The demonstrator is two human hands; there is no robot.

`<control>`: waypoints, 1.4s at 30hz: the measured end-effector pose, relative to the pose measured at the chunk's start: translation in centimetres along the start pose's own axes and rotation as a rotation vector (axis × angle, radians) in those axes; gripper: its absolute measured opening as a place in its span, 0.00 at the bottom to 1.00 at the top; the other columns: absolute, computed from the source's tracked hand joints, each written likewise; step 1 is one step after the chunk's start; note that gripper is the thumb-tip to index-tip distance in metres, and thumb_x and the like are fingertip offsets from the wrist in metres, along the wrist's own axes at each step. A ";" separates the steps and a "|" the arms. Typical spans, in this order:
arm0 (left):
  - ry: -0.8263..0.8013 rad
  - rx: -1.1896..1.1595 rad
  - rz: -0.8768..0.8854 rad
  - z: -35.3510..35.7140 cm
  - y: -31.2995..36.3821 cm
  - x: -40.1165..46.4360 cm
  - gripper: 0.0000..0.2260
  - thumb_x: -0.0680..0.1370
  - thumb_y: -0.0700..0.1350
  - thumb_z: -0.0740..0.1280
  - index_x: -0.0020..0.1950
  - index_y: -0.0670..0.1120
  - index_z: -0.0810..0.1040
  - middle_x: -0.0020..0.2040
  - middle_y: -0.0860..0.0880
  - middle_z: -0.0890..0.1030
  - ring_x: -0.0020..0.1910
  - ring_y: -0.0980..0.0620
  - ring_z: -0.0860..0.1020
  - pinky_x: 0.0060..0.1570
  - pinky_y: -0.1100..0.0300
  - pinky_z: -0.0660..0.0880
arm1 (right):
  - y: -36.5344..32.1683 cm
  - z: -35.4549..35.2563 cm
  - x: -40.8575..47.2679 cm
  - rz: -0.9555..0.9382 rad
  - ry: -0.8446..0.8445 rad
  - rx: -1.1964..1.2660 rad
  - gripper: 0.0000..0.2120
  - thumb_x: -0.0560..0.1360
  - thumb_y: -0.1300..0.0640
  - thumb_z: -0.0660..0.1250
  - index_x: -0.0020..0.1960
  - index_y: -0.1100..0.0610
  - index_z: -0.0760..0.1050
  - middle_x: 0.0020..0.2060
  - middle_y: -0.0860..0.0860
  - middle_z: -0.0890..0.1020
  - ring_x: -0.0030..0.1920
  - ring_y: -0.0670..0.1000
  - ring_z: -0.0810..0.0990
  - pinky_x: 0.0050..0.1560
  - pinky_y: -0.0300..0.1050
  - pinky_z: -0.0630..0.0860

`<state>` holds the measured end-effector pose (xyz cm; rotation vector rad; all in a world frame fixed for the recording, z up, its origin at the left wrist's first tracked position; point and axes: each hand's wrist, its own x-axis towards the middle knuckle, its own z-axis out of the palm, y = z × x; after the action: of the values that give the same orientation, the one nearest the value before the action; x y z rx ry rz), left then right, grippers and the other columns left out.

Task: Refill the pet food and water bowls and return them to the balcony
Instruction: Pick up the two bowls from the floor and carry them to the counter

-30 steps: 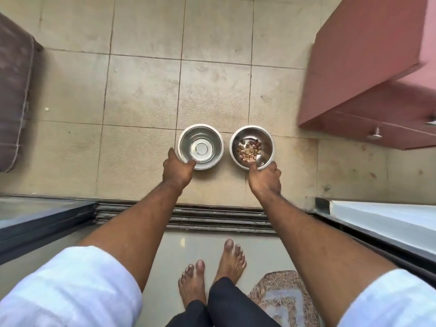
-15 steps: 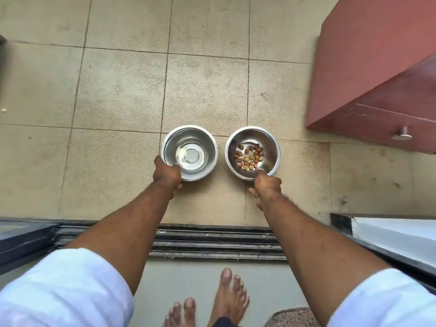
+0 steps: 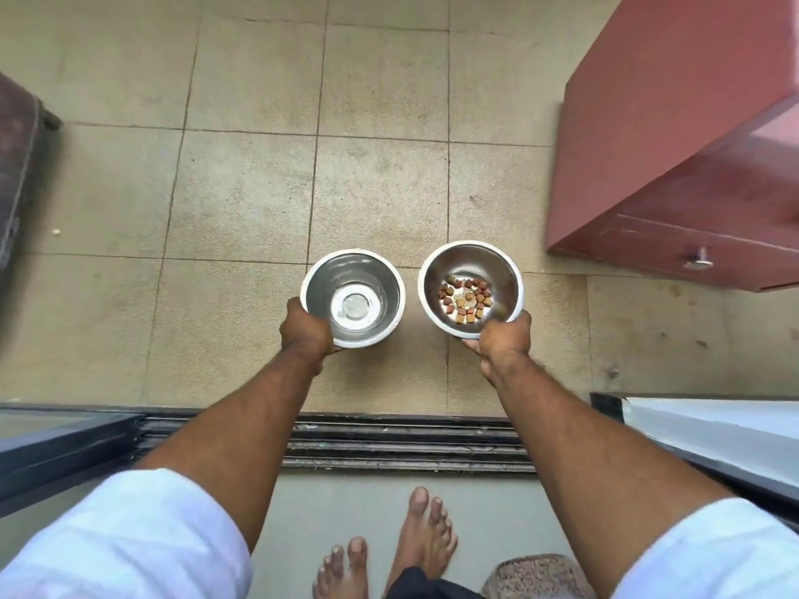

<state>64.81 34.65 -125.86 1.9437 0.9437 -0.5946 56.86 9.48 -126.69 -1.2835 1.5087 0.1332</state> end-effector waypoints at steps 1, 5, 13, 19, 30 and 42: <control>-0.004 -0.026 -0.006 -1.0 0.9 -1.4 0.09 0.81 0.40 0.61 0.60 0.49 0.72 0.53 0.44 0.77 0.46 0.40 0.81 0.26 0.48 0.82 | -0.9 -1.0 -1.3 0.001 -0.005 0.004 0.20 0.85 0.58 0.61 0.75 0.46 0.63 0.46 0.48 0.80 0.28 0.49 0.86 0.33 0.51 0.85; -0.031 -0.008 0.060 -5.2 5.2 -7.2 0.12 0.79 0.36 0.58 0.58 0.50 0.71 0.54 0.44 0.76 0.47 0.40 0.80 0.30 0.45 0.84 | -4.8 -4.6 -7.7 -0.050 -0.005 0.051 0.19 0.85 0.58 0.62 0.73 0.48 0.64 0.46 0.47 0.81 0.28 0.50 0.86 0.31 0.49 0.84; -0.089 -0.064 0.154 -15.1 15.0 -19.9 0.18 0.77 0.31 0.57 0.62 0.49 0.72 0.57 0.43 0.75 0.47 0.41 0.80 0.33 0.42 0.84 | -14.0 -12.2 -22.5 -0.138 -0.040 0.234 0.16 0.82 0.65 0.66 0.65 0.51 0.70 0.54 0.53 0.82 0.46 0.54 0.85 0.33 0.48 0.83; -0.108 -0.111 0.198 -22.0 21.1 -29.3 0.16 0.77 0.31 0.57 0.57 0.50 0.72 0.55 0.44 0.76 0.42 0.47 0.79 0.29 0.50 0.83 | -19.9 -17.6 -33.4 -0.161 -0.026 0.264 0.14 0.83 0.63 0.65 0.65 0.51 0.71 0.54 0.55 0.82 0.49 0.56 0.85 0.31 0.46 0.83; -0.168 -0.155 0.293 -31.5 28.3 -43.9 0.10 0.79 0.36 0.64 0.57 0.48 0.72 0.53 0.43 0.77 0.46 0.39 0.83 0.25 0.54 0.81 | -27.0 -25.2 -47.7 -0.205 -0.029 0.247 0.13 0.85 0.59 0.62 0.68 0.51 0.68 0.57 0.57 0.80 0.48 0.56 0.85 0.32 0.47 0.84; -0.304 -0.115 0.431 -36.1 34.3 -52.6 0.19 0.75 0.31 0.57 0.60 0.49 0.73 0.60 0.40 0.77 0.47 0.31 0.84 0.21 0.55 0.79 | -28.5 -33.3 -58.1 -0.310 0.072 0.374 0.16 0.80 0.70 0.57 0.64 0.56 0.69 0.58 0.58 0.78 0.46 0.56 0.83 0.35 0.52 0.85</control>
<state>62.32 34.09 -53.53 1.8129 0.3453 -0.5468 46.44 12.26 -54.69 -1.2063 1.2994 -0.3831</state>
